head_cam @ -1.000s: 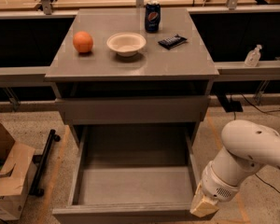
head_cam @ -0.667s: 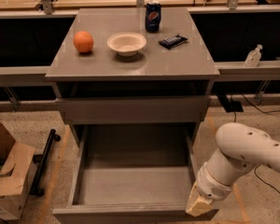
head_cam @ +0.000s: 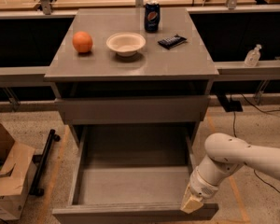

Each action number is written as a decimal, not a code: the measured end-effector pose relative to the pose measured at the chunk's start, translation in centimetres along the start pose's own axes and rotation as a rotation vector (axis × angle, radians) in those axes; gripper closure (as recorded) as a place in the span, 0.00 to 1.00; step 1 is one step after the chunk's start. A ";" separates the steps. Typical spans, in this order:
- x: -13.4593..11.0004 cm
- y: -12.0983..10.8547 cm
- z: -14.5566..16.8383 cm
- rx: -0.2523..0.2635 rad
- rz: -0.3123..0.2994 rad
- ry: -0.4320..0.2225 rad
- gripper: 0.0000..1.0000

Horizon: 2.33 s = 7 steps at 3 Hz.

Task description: Close middle drawer

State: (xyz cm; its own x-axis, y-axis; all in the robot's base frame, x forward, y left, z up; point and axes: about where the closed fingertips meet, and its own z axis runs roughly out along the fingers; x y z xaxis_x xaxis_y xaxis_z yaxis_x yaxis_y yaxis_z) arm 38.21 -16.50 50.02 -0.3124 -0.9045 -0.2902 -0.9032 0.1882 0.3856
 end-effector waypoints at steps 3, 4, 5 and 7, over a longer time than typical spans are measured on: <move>1.7 -0.2 3.9 -0.092 0.045 0.053 1.00; 4.1 0.1 6.8 -0.157 0.113 0.079 1.00; 4.4 -0.3 7.2 -0.163 0.127 0.074 1.00; 3.0 -2.6 5.9 -0.094 0.088 0.075 1.00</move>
Offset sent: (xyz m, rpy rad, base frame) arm -0.0077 0.0017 -0.0307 -0.0543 0.0942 0.0183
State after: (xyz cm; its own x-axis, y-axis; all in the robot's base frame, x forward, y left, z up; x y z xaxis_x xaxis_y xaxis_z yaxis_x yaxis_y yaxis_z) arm 37.85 -17.37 42.96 -0.3628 -0.9130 -0.1867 -0.8408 0.2343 0.4881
